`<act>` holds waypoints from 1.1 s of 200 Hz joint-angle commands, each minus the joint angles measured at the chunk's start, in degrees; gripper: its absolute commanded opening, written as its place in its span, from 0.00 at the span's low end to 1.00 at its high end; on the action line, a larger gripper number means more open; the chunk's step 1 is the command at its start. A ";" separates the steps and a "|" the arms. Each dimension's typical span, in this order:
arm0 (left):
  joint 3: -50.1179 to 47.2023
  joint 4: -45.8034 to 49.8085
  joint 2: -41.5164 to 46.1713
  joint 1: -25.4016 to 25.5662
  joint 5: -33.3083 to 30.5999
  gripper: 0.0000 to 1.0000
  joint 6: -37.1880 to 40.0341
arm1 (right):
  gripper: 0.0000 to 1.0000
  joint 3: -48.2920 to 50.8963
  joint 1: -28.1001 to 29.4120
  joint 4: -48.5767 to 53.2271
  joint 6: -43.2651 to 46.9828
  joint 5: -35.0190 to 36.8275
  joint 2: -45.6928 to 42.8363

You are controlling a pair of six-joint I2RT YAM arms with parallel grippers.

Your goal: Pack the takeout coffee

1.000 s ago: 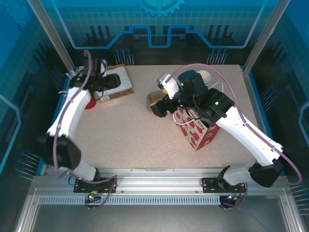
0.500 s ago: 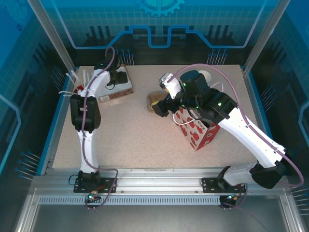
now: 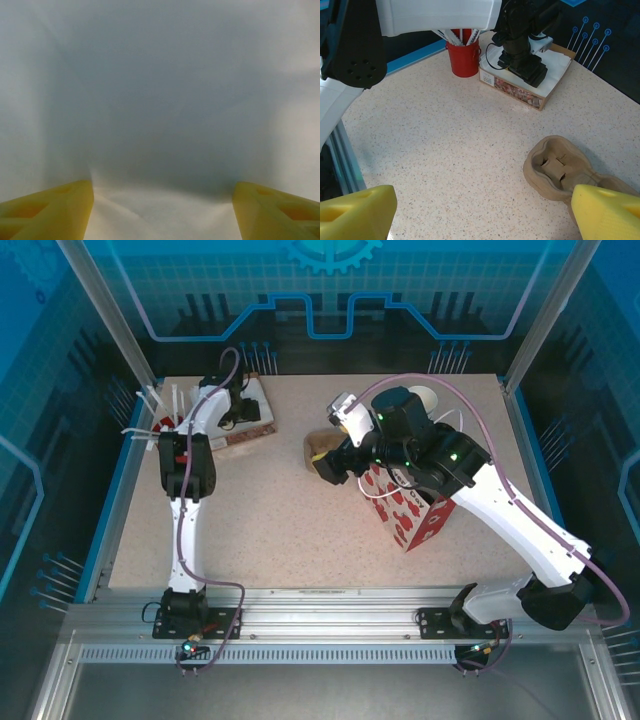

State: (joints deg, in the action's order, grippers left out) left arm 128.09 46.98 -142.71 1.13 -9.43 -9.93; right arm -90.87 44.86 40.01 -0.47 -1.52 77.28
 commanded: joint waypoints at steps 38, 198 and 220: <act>1.90 2.06 -1.67 -0.33 0.28 0.67 1.84 | 0.92 -1.06 1.18 0.59 -0.59 0.68 1.04; 2.60 2.68 1.80 -0.70 1.52 0.36 2.41 | 0.92 -0.78 1.12 1.65 -0.42 0.55 1.28; 2.60 2.66 2.33 -0.72 1.52 0.39 2.58 | 0.92 -0.89 1.11 1.74 -0.55 0.20 1.50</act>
State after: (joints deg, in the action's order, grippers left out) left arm 128.97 47.77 -143.55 1.06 -9.15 -8.43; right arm -90.85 45.12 40.97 -0.47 -0.89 78.15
